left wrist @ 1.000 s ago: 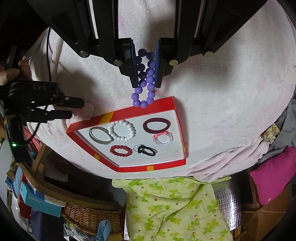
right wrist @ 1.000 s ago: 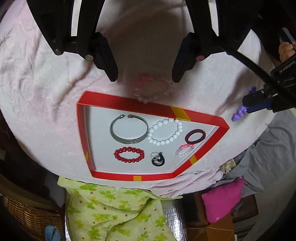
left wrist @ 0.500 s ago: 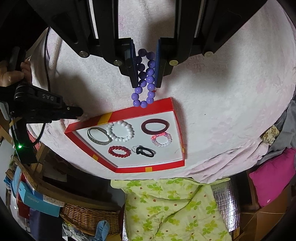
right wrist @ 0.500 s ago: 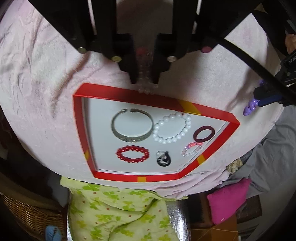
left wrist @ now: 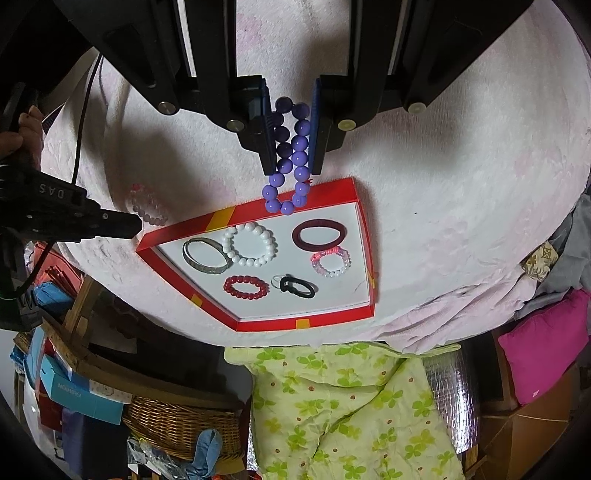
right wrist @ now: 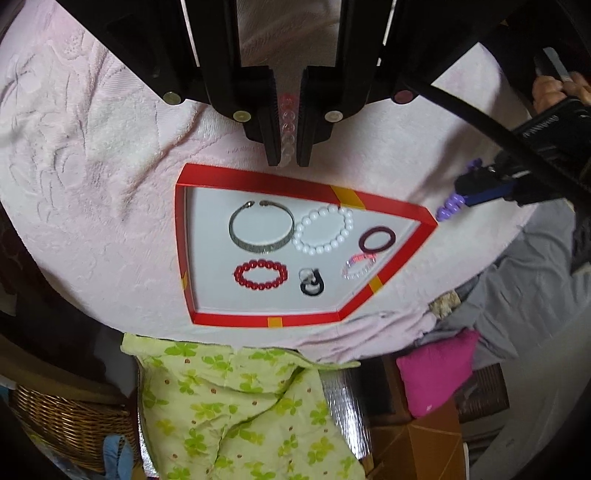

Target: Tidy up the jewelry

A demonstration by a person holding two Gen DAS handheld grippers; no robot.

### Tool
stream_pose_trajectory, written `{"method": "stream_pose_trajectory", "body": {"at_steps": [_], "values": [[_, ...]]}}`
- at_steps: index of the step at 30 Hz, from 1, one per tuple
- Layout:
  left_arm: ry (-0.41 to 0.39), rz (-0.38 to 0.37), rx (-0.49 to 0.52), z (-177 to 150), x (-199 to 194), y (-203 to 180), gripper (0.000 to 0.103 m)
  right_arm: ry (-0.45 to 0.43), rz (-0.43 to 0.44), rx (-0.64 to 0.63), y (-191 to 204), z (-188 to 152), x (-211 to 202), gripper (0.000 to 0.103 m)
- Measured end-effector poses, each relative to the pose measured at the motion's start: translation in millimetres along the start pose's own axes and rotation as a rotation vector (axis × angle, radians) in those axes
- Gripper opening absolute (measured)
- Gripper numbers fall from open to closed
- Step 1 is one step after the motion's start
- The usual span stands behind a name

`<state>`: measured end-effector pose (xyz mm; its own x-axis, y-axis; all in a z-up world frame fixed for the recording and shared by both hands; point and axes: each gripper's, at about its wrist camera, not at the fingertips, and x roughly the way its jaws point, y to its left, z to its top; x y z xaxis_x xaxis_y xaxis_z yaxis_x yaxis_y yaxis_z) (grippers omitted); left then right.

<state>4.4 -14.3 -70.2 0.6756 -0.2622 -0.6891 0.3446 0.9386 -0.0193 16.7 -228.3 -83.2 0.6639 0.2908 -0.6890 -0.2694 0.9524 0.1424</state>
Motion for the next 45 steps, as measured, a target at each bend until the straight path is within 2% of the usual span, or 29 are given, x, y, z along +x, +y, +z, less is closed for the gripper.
{"method": "stream_pose_trajectory", "body": {"at_steps": [7, 8, 9, 10, 11, 12, 15, 19, 21, 22, 23, 25, 26, 27, 29, 35, 45], "values": [[0.014, 0.012, -0.008, 0, 4, 5, 0.018, 0.053, -0.021, 0.038, -15, -4, 2, 0.010], [0.016, 0.014, -0.010, 0, 4, 5, 0.018, 0.075, -0.014, 0.056, -19, -5, 4, 0.013], [0.018, 0.013, -0.012, -1, 5, 5, 0.018, 0.087, -0.008, 0.063, -20, -7, 5, 0.026], [0.018, 0.012, -0.014, -1, 4, 5, 0.018, 0.101, -0.002, 0.064, -21, -8, 7, 0.033], [0.018, 0.011, -0.014, -1, 4, 5, 0.018, 0.111, -0.006, 0.056, -20, -8, 9, 0.054], [0.017, 0.010, -0.011, -1, 4, 4, 0.018, 0.113, -0.015, 0.041, -17, -9, 9, 0.067], [0.017, 0.006, -0.004, -2, 4, 2, 0.018, 0.058, -0.001, -0.024, -5, -10, 4, 0.067], [0.023, 0.008, -0.002, -3, 4, 2, 0.018, 0.081, 0.012, -0.062, 8, -10, 17, 0.067], [0.026, 0.009, -0.003, -3, 5, 3, 0.018, 0.116, -0.013, -0.089, 14, -10, 29, 0.066], [0.028, 0.010, -0.005, -4, 5, 4, 0.018, 0.134, -0.017, -0.091, 15, -10, 36, 0.062], [0.029, 0.011, -0.005, -4, 5, 4, 0.018, 0.156, -0.016, -0.089, 14, -11, 42, 0.050], [0.028, 0.014, -0.009, -4, 5, 6, 0.018, 0.151, -0.042, -0.112, 16, -12, 45, 0.036], [0.028, 0.014, -0.013, -4, 5, 6, 0.018, 0.149, -0.042, -0.111, 15, -12, 44, 0.022], [0.028, 0.013, -0.016, -3, 4, 7, 0.018, 0.150, -0.039, -0.094, 13, -12, 43, 0.015], [0.027, 0.013, -0.017, -3, 4, 6, 0.018, 0.141, -0.041, -0.077, 8, -13, 38, 0.009], [0.022, 0.007, -0.018, -2, 4, 4, 0.018, 0.083, -0.041, -0.074, 5, -11, 17, 0.008], [-0.009, 0.023, -0.030, 4, 0, 5, 0.018, -0.029, 0.004, 0.012, -4, 0, -10, 0.009]]}}
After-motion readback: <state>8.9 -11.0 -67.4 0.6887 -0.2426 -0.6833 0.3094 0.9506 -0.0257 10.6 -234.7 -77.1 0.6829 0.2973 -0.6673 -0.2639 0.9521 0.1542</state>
